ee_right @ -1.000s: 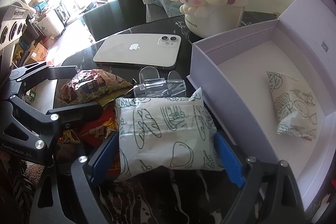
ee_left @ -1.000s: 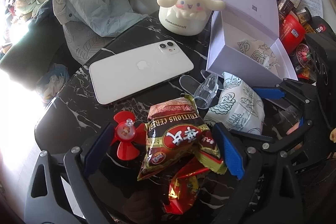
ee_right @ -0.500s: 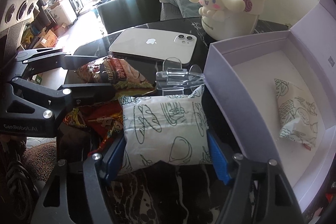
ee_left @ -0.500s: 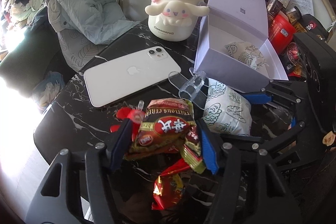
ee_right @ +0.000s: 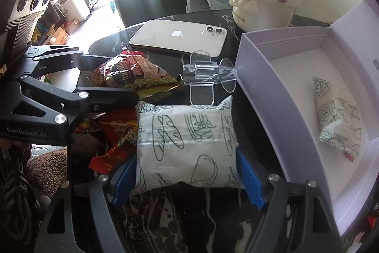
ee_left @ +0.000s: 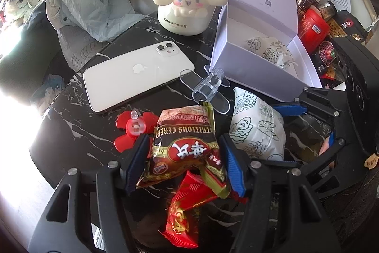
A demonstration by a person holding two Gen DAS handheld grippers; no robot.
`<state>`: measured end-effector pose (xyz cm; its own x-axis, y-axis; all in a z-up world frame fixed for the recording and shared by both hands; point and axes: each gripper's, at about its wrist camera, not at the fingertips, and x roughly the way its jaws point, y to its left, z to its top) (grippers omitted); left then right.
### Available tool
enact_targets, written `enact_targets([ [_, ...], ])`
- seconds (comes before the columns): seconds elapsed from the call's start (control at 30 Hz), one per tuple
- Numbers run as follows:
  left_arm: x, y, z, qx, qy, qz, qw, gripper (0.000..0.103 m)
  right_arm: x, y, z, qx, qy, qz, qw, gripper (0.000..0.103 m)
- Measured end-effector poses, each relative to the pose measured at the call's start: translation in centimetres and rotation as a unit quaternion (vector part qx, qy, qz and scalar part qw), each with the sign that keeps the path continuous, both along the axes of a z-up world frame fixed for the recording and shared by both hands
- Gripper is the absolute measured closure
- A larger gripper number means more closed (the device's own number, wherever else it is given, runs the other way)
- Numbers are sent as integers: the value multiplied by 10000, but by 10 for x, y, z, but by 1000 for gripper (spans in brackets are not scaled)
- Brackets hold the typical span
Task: Organize objects
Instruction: 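Grasp a white pastry packet with the right gripper while the left grasps a cereal bag, then lift both held packets and carry them toward the lavender box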
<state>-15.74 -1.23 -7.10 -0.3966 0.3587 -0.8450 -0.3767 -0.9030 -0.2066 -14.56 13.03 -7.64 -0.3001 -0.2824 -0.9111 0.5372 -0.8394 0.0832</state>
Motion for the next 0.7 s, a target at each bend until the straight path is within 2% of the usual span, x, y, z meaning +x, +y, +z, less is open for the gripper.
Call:
enact_targets([
  [0.17, -8, 4, -6, -155, -47, -10, 9999, 38, -5, 1, -7, -9, -99, -86, 9999, 15],
  [0.33, -11, 4, -15, -6, -181, -9, 9998, 38, -10, 5, -9, -84, -155, -251, 9995, 13],
  [0.37, -11, 4, -16, 20, -176, -24, 9998, 38, -10, 5, -9, -92, -120, -243, 9996, 14],
  [0.43, -10, 5, -16, 80, -124, -64, 9999, 47, -8, 5, -8, -69, -58, -206, 9997, 18],
  [0.5, -9, 7, -15, 57, -54, -98, 9999, 49, -6, 4, -5, -25, 48, -164, 9999, 25],
  [0.6, -6, 9, -11, -2, 95, -164, 9998, 51, -3, 4, 0, 14, 191, -130, 9997, 31],
  [0.7, 2, 12, 0, 25, 305, -334, 9990, 52, 1, 7, 8, -41, 382, -132, 9992, 32],
])
